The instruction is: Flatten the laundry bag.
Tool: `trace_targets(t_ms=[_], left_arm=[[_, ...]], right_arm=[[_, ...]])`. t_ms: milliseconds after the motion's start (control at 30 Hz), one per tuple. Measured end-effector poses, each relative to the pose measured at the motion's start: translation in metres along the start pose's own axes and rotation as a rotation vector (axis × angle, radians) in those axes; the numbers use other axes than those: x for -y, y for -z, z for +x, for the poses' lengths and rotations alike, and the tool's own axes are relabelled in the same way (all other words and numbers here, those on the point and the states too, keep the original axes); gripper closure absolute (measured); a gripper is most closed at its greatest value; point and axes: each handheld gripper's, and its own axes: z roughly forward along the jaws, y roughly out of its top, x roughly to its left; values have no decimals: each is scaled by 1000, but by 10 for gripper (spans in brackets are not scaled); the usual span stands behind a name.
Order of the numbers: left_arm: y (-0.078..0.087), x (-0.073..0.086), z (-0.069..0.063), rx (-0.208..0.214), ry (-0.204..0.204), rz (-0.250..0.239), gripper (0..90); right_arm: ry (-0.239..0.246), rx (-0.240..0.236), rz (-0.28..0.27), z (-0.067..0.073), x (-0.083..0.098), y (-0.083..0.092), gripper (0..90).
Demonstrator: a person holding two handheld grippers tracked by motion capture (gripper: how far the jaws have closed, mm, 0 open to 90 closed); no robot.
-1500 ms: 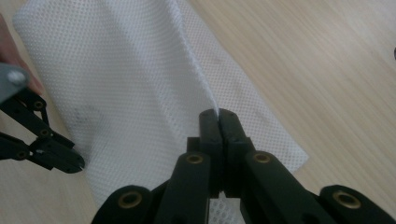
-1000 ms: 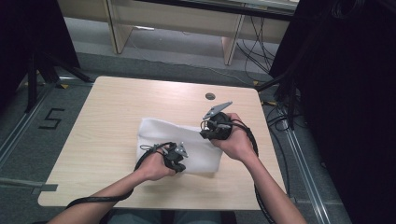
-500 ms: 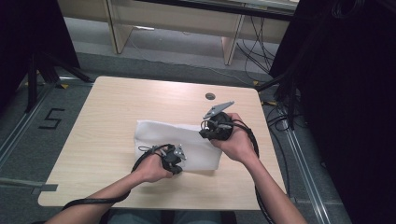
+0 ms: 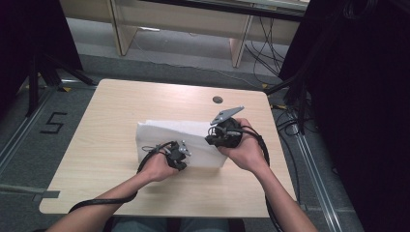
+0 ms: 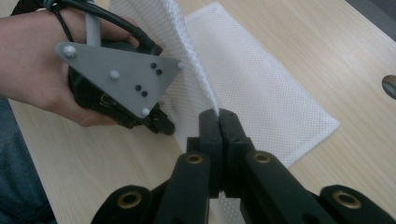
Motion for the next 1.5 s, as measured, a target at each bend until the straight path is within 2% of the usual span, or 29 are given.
trace_targets(t_ms=[67, 133, 167, 233, 267, 300, 333, 367, 400, 533, 667, 700, 733, 800, 867, 900, 967, 1000, 1033, 1100, 1133, 1167, 1200, 1267, 1300, 1333, 1367, 1400, 1500], left_arm=[[4, 4, -4, 5, 1, -17, 893], [10, 7, -7, 19, -12, -12, 893], [13, 9, -5, 3, -51, -13, 893], [15, 16, -3, -14, -3, -18, 893], [16, 17, 1, -29, -36, -15, 894], [16, 19, 4, -42, -47, -14, 893], [16, 21, 7, -37, -45, -6, 894], [17, 22, 8, -51, -44, 2, 894], [17, 23, 9, -59, -48, 6, 894], [16, 23, 13, -83, -42, 4, 893], [23, 28, 12, -64, -43, 4, 893], [28, 30, 13, -45, -69, 11, 893], [32, 33, 10, -58, -46, -6, 893], [43, 40, 11, -59, -52, -2, 893], [57, 51, 14, -59, -47, 3, 892], [61, 56, 15, -65, -38, 0, 891], [70, 67, 16, -77, -33, -5, 887], [77, 75, 16, -71, -14, 2, 884], [83, 83, 16, -98, -11, -12, 880], [92, 95, 17, -112, 7, -25, 873], [98, 101, 17, -117, 23, -33, 870], [103, 107, 18, -101, 38, -33, 866], [109, 112, 18, -103, 55, -32, 861], [117, 123, 18, -113, 77, -48, 852], [121, 129, 17, -114, 93, -61, 847], [125, 134, 16, -123, 108, -72, 841], [128, 140, 15, -149, 132, -113, 830], [131, 143, 14, -159, 140, -120, 815], [140, 154, 17, -207, 144, -134, 728]], right_arm=[[-3, -8, 7, 1, 0, 1, 900], [-7, -16, 13, 1, 0, 0, 900], [-4, -3, 2, 2, 1, -2, 900], [1, -6, 8, 2, 1, -1, 900], [-5, -18, 11, 4, 1, -1, 900], [10, -15, 4, 6, 1, -1, 900], [30, -16, 1, 6, 1, 0, 900], [12, -22, 3, 9, 2, 0, 900], [11, -9, 1, 10, 3, 0, 900], [4, -16, 13, 16, 5, 3, 900], [10, -13, 28, 18, 9, 3, 900], [19, -22, 23, 18, 10, 2, 900], [16, -18, 20, 19, 11, 1, 900], [3, -19, 34, 20, 11, 2, 900], [22, -16, 21, 20, 13, 0, 900], [-8, -30, 36, 22, 13, 1, 900], [15, -30, 27, 21, 15, -1, 900], [9, -15, 29, 22, 16, -1, 900], [0, -28, 39, 23, 18, -2, 900], [5, -30, 36, 23, 20, -4, 900], [-24, -35, 45, 25, 21, -3, 900], [-16, -28, 47, 26, 21, -3, 900], [10, -29, 39, 25, 22, -4, 900], [16, -28, 41, 26, 23, -5, 900], [-13, -23, 50, 28, 23, -4, 900], [-22, -25, 54, 30, 23, -5, 900], [-17, -24, 53, 31, 24, -5, 900], [14, -21, 44, 30, 24, -7, 900], [5, -36, 46, 34, 26, -9, 900]])
